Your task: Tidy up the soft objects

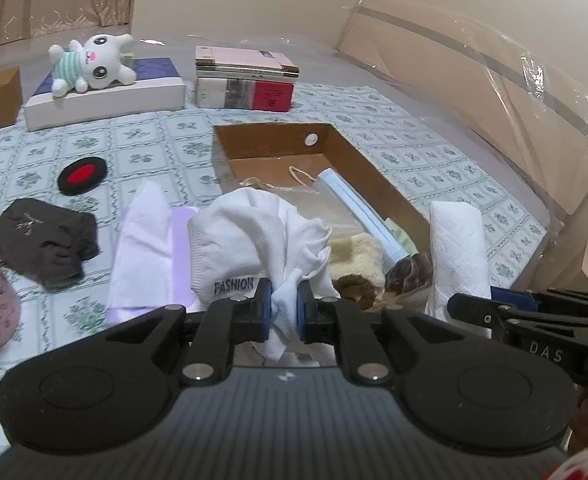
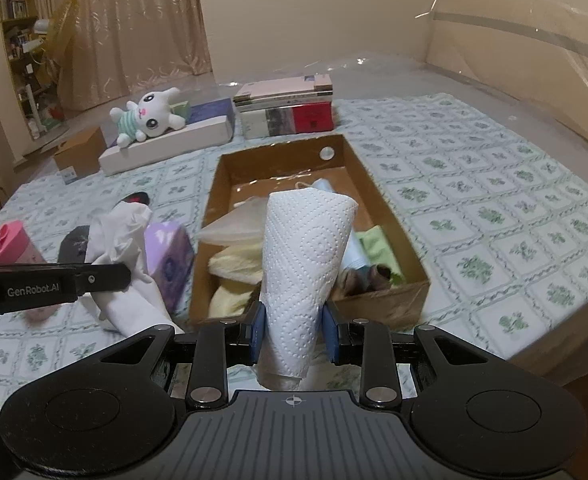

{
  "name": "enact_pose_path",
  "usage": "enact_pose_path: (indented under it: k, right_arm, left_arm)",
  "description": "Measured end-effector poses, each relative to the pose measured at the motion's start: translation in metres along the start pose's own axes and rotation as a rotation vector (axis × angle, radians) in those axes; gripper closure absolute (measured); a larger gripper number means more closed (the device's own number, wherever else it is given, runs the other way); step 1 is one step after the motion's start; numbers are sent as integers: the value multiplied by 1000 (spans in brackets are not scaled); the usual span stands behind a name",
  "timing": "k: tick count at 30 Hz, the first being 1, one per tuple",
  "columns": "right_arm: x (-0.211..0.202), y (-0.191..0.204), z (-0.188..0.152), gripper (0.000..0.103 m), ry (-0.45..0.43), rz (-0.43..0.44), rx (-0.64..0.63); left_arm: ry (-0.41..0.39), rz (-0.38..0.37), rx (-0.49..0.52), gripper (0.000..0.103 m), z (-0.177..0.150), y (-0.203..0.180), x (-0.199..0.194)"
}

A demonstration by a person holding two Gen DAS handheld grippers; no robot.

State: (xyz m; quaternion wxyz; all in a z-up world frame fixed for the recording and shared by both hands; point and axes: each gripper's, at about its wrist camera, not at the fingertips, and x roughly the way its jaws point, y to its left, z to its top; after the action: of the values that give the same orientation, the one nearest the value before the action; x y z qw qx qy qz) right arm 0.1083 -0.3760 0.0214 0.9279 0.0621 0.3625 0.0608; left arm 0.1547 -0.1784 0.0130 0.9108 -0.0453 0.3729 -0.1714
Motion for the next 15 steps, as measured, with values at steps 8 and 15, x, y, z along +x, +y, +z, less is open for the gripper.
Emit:
enact_pose_path:
  k: [8,15]
  right_arm:
    - [17,-13,20,72,-7,-15,-28]
    - [38,-19,35,72,-7,-7,-63]
  left_arm:
    - [0,-14,18,92,18,-13,25]
    - [9,-12,26,92,31,-16,49]
